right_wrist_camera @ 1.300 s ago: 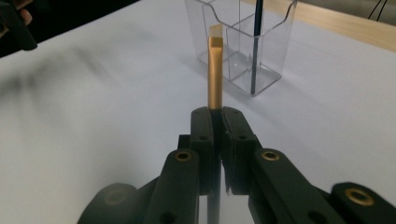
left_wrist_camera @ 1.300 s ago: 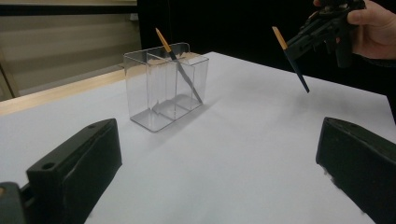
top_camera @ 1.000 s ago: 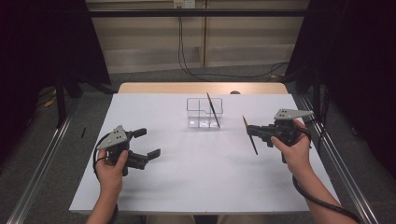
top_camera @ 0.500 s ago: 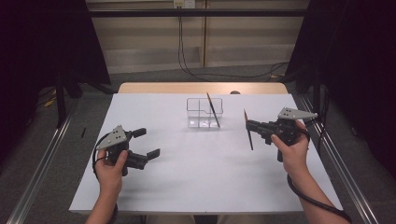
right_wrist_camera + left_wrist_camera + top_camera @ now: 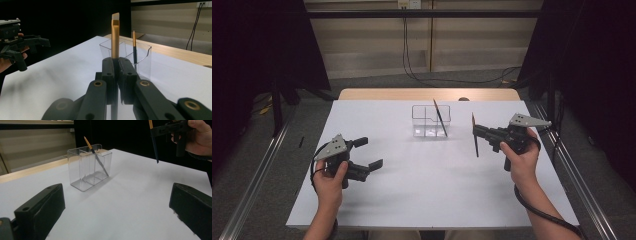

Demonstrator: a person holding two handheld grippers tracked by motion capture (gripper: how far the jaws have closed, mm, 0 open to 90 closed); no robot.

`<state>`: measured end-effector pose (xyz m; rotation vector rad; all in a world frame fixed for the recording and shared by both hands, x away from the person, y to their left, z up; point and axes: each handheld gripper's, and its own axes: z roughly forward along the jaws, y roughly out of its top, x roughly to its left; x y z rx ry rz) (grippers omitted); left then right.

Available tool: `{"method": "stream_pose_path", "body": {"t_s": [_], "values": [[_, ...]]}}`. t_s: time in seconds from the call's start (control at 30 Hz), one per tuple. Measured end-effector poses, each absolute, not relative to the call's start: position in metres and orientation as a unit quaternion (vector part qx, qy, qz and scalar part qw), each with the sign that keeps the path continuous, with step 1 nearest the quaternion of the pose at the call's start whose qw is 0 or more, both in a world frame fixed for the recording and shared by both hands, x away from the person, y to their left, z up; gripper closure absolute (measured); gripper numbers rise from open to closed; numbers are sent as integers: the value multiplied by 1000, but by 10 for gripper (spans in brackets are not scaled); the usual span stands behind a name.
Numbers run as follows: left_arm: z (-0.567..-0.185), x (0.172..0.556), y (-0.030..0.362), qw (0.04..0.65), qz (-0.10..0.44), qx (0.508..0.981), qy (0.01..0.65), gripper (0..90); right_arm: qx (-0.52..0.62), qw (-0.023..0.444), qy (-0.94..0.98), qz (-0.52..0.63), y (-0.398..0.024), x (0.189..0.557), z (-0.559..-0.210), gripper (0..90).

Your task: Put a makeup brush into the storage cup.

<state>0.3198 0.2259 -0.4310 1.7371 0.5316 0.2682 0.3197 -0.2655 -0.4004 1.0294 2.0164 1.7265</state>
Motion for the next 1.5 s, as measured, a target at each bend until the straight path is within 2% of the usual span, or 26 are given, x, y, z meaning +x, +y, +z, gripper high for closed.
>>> {"method": "stream_pose_path", "body": {"t_s": [1.5], "values": [[-433, 320, 228, 609, 110, 750, 231, 2, 362, 191, 663, 627, -251, 348, -378, 843]]}}
